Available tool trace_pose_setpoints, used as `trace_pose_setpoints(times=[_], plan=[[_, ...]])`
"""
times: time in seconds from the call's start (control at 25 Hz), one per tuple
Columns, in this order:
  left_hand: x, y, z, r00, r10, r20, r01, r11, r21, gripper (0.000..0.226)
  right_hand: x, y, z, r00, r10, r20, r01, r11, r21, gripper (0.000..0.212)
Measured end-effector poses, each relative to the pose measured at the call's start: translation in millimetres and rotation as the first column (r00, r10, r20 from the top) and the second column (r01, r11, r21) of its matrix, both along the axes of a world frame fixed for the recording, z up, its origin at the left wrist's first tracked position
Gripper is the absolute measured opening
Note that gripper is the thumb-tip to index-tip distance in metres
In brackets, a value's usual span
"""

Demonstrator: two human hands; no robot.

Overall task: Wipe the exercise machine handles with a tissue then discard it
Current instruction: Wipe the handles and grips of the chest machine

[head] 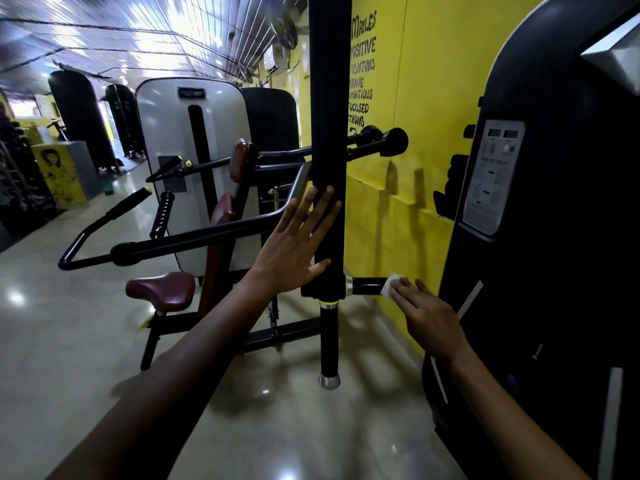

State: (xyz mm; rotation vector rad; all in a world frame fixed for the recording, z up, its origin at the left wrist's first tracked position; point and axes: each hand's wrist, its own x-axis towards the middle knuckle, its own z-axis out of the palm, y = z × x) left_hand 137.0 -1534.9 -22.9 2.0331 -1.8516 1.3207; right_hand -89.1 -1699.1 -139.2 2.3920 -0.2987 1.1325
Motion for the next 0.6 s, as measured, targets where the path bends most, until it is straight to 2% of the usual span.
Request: trace_pose_setpoints(times=[0.08,0.12,0.2,0.24,0.32,0.48,0.52,0.6], plan=[[0,-1,-1,1.0,-0.01,-0.01,0.01,1.0,-0.006,0.093,7,10,12,0.997,-0.038,0.074,0.019,0.968,0.251,0.037],[-1,-2,-1,1.0,-0.019,-0.018,0.019,1.0,-0.007,0.093,13,16,22,0.995,-0.049,0.089,0.011,0.921,0.39,0.034],[-1,-3,-2,0.999,-0.03,-0.028,0.03,1.0,-0.009,0.094,30,23,45,0.997,-0.054,0.058,0.009,0.8,0.6,0.022],[-1,-3,-2,0.999,-0.034,-0.029,0.033,0.999,-0.009,0.094,41,24,54,0.998,-0.059,0.017,0.034,0.763,0.646,0.017],[-1,-2,-2,0.999,-0.033,-0.027,0.033,0.999,-0.008,0.094,61,28,67,0.993,-0.108,-0.057,0.118,0.739,0.663,0.018],[2,-2,-2,0.999,-0.034,-0.027,0.034,0.999,0.006,0.093,82,37,75,0.983,-0.185,0.0,0.132,0.7,0.702,0.025],[2,-2,-2,0.999,-0.033,-0.024,0.033,0.999,0.009,0.093,84,36,75,0.984,-0.179,-0.022,0.144,0.706,0.693,0.025],[3,-2,-1,0.999,-0.035,-0.019,0.035,0.999,0.004,0.092,85,36,74,0.975,-0.14,-0.175,0.221,0.72,0.658,0.022]])
